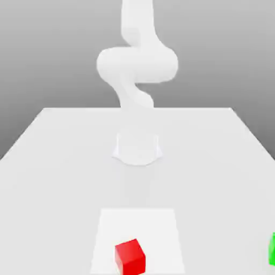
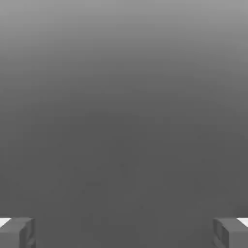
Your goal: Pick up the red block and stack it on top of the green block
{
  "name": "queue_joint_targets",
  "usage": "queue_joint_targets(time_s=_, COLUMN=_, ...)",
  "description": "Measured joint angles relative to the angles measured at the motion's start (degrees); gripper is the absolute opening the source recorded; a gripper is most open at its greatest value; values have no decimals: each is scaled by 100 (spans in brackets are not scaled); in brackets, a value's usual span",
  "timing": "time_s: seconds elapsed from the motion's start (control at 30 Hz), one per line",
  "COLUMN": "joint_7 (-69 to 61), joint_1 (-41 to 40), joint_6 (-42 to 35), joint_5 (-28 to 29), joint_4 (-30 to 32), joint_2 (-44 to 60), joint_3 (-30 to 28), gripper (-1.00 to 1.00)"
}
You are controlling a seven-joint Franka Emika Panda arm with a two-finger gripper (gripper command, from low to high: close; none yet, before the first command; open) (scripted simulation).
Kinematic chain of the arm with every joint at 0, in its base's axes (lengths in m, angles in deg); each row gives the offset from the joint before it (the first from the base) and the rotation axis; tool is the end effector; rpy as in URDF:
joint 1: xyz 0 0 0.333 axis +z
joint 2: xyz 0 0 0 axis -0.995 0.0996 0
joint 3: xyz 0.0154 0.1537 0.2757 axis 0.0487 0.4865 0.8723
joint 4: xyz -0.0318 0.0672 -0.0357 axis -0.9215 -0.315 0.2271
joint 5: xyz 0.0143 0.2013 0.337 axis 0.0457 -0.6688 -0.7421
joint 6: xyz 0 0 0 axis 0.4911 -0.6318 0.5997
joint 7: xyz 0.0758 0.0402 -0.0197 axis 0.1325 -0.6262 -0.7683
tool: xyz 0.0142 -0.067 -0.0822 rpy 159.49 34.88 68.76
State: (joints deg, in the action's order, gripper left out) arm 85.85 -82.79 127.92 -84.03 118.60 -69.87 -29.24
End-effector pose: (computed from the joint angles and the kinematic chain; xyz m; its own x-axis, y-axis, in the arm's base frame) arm 0.3806 -0.0039 0.6744 0.5496 -0.6941 0.4650 -0.5057 -0.7194 -0.4761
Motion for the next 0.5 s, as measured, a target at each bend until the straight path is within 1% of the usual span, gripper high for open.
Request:
queue_joint_targets(time_s=0.3, joint_7=-1068, joint_1=450, joint_6=682, joint_5=-329, joint_4=283, joint_2=1909, joint_3=-481, gripper=0)
queue_joint_targets(time_s=0.5, joint_7=-1772, joint_1=567, joint_6=1128, joint_5=-552, joint_4=468, joint_2=3160, joint_3=-610, gripper=0)
